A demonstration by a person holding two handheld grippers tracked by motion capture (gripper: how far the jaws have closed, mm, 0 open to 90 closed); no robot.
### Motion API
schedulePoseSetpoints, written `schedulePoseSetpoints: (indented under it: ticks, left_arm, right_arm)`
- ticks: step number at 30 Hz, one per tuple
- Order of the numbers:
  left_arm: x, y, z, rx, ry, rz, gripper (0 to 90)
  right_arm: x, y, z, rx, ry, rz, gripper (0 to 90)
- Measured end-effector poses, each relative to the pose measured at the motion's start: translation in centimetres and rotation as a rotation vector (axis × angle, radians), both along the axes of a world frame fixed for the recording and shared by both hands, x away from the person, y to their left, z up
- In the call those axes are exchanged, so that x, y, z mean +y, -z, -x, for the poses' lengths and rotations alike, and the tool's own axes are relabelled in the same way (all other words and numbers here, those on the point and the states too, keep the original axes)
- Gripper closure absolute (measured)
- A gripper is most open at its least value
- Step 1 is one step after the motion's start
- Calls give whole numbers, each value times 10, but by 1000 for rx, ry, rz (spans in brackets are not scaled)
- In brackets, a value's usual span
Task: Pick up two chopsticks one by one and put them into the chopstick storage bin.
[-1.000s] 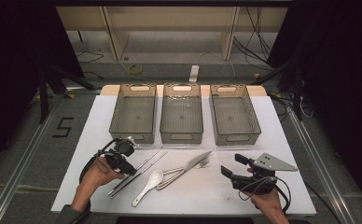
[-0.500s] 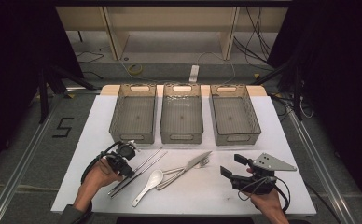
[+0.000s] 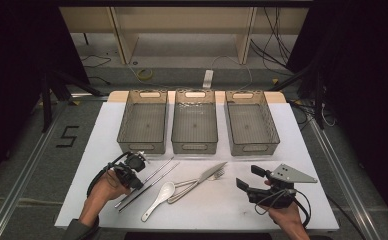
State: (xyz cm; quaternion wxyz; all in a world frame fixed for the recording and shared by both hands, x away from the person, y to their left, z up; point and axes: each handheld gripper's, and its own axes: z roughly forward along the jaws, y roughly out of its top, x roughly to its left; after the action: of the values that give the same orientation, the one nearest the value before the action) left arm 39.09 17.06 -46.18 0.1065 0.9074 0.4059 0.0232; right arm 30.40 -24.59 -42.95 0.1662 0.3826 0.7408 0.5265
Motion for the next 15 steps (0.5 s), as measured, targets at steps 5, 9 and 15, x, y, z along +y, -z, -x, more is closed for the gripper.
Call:
schedulePoseSetpoints:
  ticks: [5,9,15]
  left_arm:
    - [0,-4,1,-16,4,12,847]
    - [1,-9,2,-23,12,10,847]
    - [7,-22,6,-30,25,21,847]
  right_arm:
    - [0,0,0,-1,-2,0,277]
    - [0,0,0,1,-2,0,277]
    - [0,0,0,2,-3,3,277]
